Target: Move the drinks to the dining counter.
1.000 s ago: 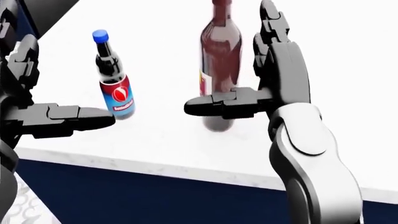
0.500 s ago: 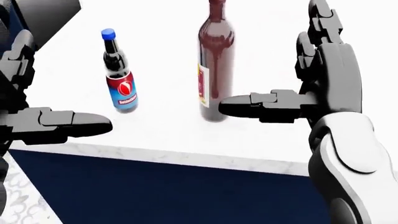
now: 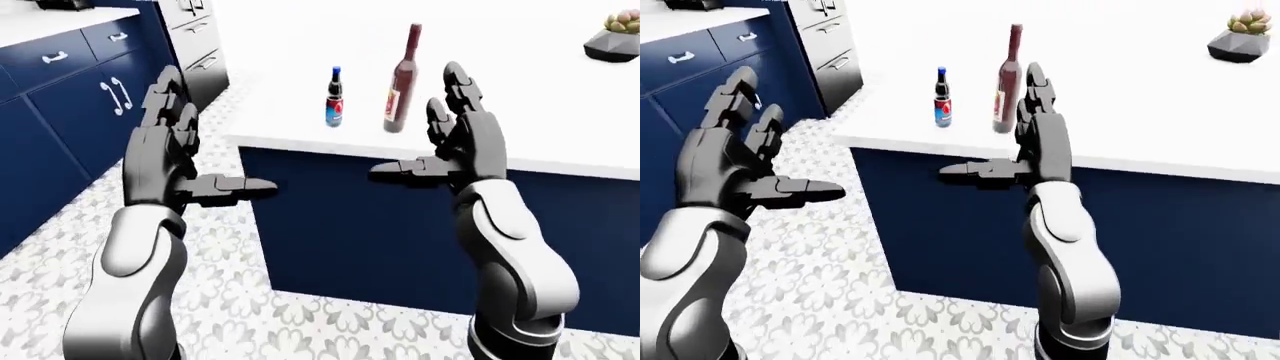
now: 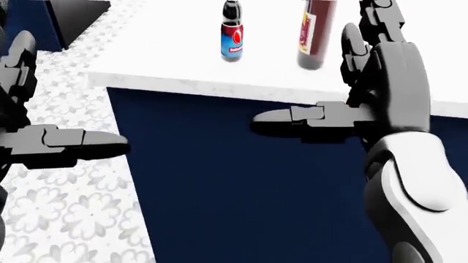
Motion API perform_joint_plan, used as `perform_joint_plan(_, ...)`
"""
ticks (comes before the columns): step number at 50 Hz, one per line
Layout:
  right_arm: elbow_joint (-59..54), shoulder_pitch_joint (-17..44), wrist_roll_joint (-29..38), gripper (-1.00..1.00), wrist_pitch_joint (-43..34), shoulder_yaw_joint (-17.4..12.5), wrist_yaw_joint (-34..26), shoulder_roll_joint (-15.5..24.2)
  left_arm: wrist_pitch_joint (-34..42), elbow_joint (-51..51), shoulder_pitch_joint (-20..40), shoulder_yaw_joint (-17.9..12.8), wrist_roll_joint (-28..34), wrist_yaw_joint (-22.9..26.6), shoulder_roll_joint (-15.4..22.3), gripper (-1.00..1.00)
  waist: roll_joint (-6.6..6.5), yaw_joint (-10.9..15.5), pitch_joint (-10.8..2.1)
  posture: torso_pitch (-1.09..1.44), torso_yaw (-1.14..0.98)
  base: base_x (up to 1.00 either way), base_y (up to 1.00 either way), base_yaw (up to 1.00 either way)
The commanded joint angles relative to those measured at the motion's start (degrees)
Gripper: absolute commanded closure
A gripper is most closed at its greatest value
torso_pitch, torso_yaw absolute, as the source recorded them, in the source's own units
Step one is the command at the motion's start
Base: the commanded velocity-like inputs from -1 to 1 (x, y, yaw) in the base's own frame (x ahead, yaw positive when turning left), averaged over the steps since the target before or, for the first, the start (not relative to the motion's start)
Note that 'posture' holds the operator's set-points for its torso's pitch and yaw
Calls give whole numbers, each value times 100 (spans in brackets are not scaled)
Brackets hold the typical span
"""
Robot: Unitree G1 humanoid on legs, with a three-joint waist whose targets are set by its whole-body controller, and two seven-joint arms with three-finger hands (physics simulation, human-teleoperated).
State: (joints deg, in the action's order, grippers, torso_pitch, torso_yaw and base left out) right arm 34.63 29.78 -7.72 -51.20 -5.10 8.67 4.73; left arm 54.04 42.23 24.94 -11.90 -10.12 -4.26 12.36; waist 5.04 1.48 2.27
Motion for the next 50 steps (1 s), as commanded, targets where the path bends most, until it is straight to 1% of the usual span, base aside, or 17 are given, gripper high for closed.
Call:
perform_joint_plan(1, 62, 65, -53, -100, 167, 90, -36, 21, -130, 100, 95, -49, 65, -28, 29, -100, 38, 76, -70, 0, 0, 0, 0, 100)
perform_joint_plan(2, 49, 52, -38, -100, 180, 115, -39, 19, -139, 93, 91, -47, 72, -19, 27, -100, -162, -54, 145, 0, 0, 0, 0, 100)
perform_joint_plan(5, 17, 52, -32, -100, 214, 111, -78, 24, -97, 140, 91, -55, 78, 3, 31, -100, -144, 124, -138, 0, 0, 0, 0, 100)
perform_joint_plan(10, 82, 70, -40, -100, 162, 132, -150, 28, -60, 232, 32, 3, 136, 47, 12, -100, -508, 22, -15, 0, 0, 0, 0, 100)
perform_joint_plan(12, 131, 92, -40, -100, 109, 130, -171, 34, 5, 296, 35, -7, 143, 77, 10, -100, -720, -18, -49, 0, 0, 0, 0, 100)
perform_joint_plan(14, 135, 101, -38, -100, 91, 122, -187, 36, -2, 312, 10, 6, 168, 113, 6, -100, -1176, 58, -234, 0, 0, 0, 0, 100)
perform_joint_plan(15, 147, 113, -44, -100, 75, 118, -205, 42, 17, 347, -12, 20, 182, 136, 0, -100, -924, 52, -52, 0, 0, 0, 0, 100)
perform_joint_plan(18, 136, 186, -24, -100, 35, 104, -257, 96, 68, 422, -82, 136, 282, 226, -35, -100, -794, 130, -140, 0, 0, 0, 0, 100)
perform_joint_plan(27, 137, 165, 37, -100, 72, 116, -374, 106, 78, 429, -105, 231, 495, 400, -144, -100, -246, 34, 42, 0, 0, 2, 0, 100)
perform_joint_plan(29, 144, 174, 45, -100, 58, 115, -395, 107, 73, 417, -100, 226, 535, 421, -152, -100, 14, -1, -27, 0, 0, 7, 0, 100)
perform_joint_plan(30, 141, 171, 49, -100, 66, 114, -407, 109, 79, 404, -82, 224, 546, 421, -163, -100, 301, -12, -188, 0, 0, 8, 0, 100)
perform_joint_plan(31, 139, 169, 40, -100, 74, 97, -418, 102, 49, 389, -96, 234, 567, 432, -169, -100, -103, -54, 77, 0, 0, 10, 0, 100)
perform_joint_plan(34, 109, 174, 45, -100, 89, 74, -443, 124, 31, 358, -88, 259, 605, 448, -191, -100, -65, 37, -80, 0, 0, 15, 0, 100)
perform_joint_plan(37, 114, 157, 43, -100, 100, 63, -467, 139, 27, 364, -94, 287, 644, 464, -209, -100, -200, 2, -25, 0, 0, 19, 0, 100)
perform_joint_plan(44, 166, 111, 71, -100, 92, 76, -512, 142, -4, 358, -119, 324, 726, 519, -247, -100, -810, -46, -249, 0, 0, 26, 0, 100)
perform_joint_plan(46, 174, 108, 72, -100, 93, 79, -526, 140, 38, 403, -116, 295, 723, 546, -246, -100, -767, 4, -66, 0, 0, 28, 0, 100)
perform_joint_plan(50, 200, 94, 79, -100, 66, 74, -538, 141, 37, 408, -123, 319, 748, 545, -266, -100, -520, 138, -59, 0, 0, 29, 0, 100)
